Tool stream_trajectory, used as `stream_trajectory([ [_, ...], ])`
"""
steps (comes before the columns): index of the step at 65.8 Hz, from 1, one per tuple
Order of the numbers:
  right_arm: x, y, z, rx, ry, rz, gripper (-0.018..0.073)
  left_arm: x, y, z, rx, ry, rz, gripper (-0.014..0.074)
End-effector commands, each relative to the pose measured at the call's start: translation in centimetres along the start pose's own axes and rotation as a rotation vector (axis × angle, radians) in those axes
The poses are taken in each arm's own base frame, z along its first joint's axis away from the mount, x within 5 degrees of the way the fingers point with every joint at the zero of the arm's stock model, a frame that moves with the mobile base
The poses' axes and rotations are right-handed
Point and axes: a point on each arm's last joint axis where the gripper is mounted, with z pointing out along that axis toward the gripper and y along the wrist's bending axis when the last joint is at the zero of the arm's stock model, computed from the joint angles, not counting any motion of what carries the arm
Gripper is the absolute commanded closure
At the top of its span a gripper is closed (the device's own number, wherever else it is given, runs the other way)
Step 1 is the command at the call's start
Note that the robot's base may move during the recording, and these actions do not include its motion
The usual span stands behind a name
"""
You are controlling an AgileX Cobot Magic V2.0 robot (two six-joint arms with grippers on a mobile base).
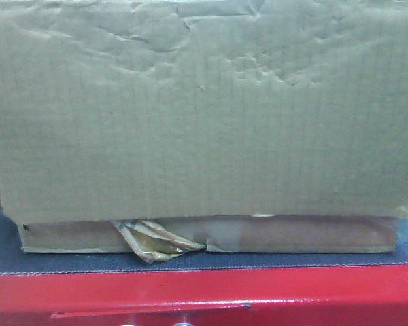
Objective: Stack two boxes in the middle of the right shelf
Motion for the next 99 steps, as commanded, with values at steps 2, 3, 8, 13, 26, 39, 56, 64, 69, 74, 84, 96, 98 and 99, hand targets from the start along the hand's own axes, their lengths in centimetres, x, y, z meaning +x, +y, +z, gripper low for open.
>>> stream_trajectory([
  [2,-0.2,0.0,0.0,0.001,-0.019,-0.003,0.0721,-2.6,0.2,1.1,0.01,0.128,0.002,0.0708],
  [3,-0.2,0.0,0.0,0.001,-0.019,-0.003,0.0721,-2.9,0.3,1.4,0.011,0.151,0.002,0.0708],
  [8,-0.2,0.0,0.0,0.001,-0.019,-0.003,0.0721,-4.1,0.4,3.5,0.018,0.274,0.004,0.0708],
  [13,-0.2,0.0,0.0,0.001,-0.019,-0.003,0.0721,-5.0,0.4,5.7,0.025,0.351,-0.001,0.0708],
  [26,-0.2,0.0,0.0,0.001,-0.019,-0.003,0.0721,-5.1,0.1,11.4,0.049,0.515,-0.039,0.0708],
  [39,-0.2,0.0,0.0,0.001,-0.019,-0.003,0.0721,-5.5,0.1,16.3,0.055,0.618,-0.037,0.0708],
  [56,-0.2,0.0,0.0,0.001,-0.019,-0.003,0.0721,-6.7,1.6,21.7,0.051,0.889,-0.015,0.0708],
  [64,-0.2,0.0,0.0,0.001,-0.019,-0.003,0.0721,-7.0,3.1,23.3,0.039,0.938,0.023,0.0708],
  [69,-0.2,0.0,0.0,0.001,-0.019,-0.003,0.0721,-7.0,4.2,23.9,0.01,0.938,0.015,0.0708],
  [74,-0.2,0.0,0.0,0.001,-0.019,-0.003,0.0721,-6.8,5.2,24.2,-0.021,0.943,0.0,0.0708],
  [84,-0.2,0.0,0.0,0.001,-0.019,-0.003,0.0721,-6.1,6.4,24.5,-0.053,0.967,-0.019,0.0703],
  [96,-0.2,0.0,0.0,0.001,-0.019,-0.003,0.0721,-4.8,6.3,25.8,-0.044,0.98,-0.016,0.0421],
  [98,-0.2,0.0,0.0,0.001,-0.019,-0.003,0.0721,-4.6,6.4,26.1,-0.045,0.976,-0.016,0.037],
  [99,-0.2,0.0,0.0,0.001,-0.019,-0.003,0.0721,-4.5,6.4,26.2,-0.044,0.975,-0.018,0.0346],
])
